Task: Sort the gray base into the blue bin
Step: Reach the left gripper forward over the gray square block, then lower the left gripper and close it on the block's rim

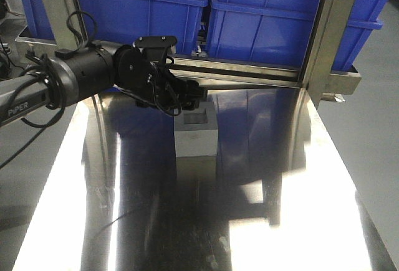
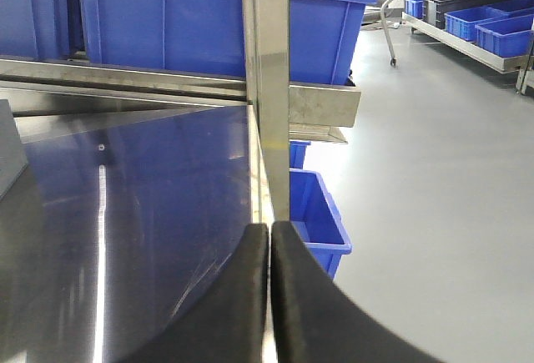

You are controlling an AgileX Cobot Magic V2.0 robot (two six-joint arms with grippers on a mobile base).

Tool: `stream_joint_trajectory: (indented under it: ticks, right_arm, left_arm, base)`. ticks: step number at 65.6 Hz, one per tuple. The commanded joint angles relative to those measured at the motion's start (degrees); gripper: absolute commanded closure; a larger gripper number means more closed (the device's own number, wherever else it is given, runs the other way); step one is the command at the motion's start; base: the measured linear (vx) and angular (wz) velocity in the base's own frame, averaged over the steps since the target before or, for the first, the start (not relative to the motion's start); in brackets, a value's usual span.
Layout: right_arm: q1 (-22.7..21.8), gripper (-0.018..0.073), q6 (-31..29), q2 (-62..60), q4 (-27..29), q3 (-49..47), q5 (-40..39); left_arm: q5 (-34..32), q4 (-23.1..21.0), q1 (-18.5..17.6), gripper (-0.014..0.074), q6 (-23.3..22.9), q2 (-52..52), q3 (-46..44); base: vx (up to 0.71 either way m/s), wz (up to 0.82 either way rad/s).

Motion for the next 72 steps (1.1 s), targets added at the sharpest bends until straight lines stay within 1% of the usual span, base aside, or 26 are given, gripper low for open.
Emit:
stream_joint_trajectory:
  ticks: [1,11,16,25,54,58,63,72]
  right_arm:
    - [-0.09,0.0564,-0.59,0.18,-0.31,0.05,-4.26]
    - [-0.09,0.0564,-0.59,0.18,-0.31,0.05,-4.26]
    - [-0.09,0.0564,-0.59,0.18,-0.31,0.05,-4.26]
    - [-0.09,0.0564,-0.59,0.18,-0.31,0.05,-4.26]
    - [-0.09,0.0564,-0.59,0.18,-0.31,0.05,-4.26]
    - [-0.09,0.0564,-0.59,0.18,-0.31,0.05,-4.26]
    - [-0.09,0.0564,-0.59,0.18,-0.31,0.05,-4.26]
    - [-0.09,0.0564,-0.59,0.18,-0.31,0.05,-4.26]
  left_arm:
    - [-3.22,-0.73,-0.26,0.0004,-0.73,-2.31,-2.0]
    - [-4.66,-1.11,-0.26,0.0004,-0.78,-0.83,-1.91]
    - [-5.12,-2.03,-0.26,0.0004,-0.84,-0.05,-1.91]
    - [-5.38,-2.04,-0.26,0.0004,-2.16,1.28,-1.91]
    - [-5.47,-1.74,-0.21,0.0008,-2.16,1.55,-1.91]
    - [-5.24,-1.74,-0.21,0.0023,-2.16,1.55,-1.91]
    - [-4.95,-1.74,-0.21,0.0063,-2.16,1.55,-1.91]
    - [-4.08,-1.67,-0.21,0.0194,-2.16,1.55,-1.91]
  base:
    - [0.0,0.0]
    - [0.0,0.0]
    - [0.0,0.0]
    - [0.0,0.0]
    - [0.0,0.0]
    - [0.0,0.0]
    - [0.0,0.0]
    - [0.0,0.0]
